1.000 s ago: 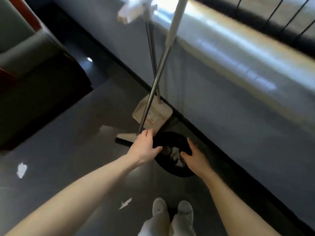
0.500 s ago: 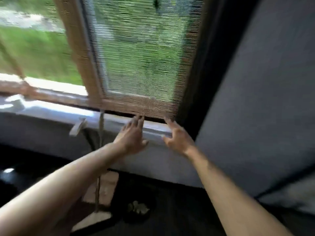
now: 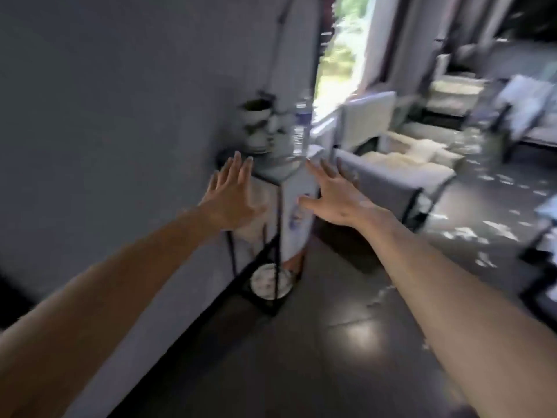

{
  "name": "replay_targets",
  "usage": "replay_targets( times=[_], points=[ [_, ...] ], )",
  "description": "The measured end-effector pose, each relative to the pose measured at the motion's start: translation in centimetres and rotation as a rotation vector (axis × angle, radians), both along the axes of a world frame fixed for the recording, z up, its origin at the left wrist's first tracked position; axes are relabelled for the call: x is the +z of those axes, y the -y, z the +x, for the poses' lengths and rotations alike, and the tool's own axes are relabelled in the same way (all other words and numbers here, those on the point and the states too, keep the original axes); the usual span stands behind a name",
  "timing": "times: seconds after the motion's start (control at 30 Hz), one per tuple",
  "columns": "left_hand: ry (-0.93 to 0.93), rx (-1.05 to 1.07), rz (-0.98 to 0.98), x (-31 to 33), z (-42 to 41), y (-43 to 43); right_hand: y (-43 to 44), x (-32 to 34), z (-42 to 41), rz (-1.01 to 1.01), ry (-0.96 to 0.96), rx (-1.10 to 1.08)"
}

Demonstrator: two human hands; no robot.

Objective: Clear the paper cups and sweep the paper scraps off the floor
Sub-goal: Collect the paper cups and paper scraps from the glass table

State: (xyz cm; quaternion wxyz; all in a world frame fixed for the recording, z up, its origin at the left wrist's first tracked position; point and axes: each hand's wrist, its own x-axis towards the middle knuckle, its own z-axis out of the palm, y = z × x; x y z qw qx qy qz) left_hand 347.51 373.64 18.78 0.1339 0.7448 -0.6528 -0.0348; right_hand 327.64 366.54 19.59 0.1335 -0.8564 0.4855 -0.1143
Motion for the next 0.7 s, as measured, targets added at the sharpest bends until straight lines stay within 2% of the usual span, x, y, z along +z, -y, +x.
replay_targets(
  times=[0.17, 0.37, 0.53, 0.7],
  points=[
    [-0.019, -0.374, -0.073, 1.3, -19.7, 12.6, 5.9, 1.1, -19.8, -0.048, -0.060, -0.383],
    [-0.039, -0.678, -0.055, 1.8, -41.3, 23.6, 10.7, 2.4, -41.0, 0.020, -0.060, -0.722],
    [-0.023, -0.862, -0.043, 0.7, -55.4, 32.6, 15.4, 1.2, -53.6, 0.049, -0.039, -0.913],
    [0.070, -1.031, -0.010, -2.5, -66.5, 43.4, 23.1, -2.3, -63.1, 0.109, -0.027, -1.076]
  ],
)
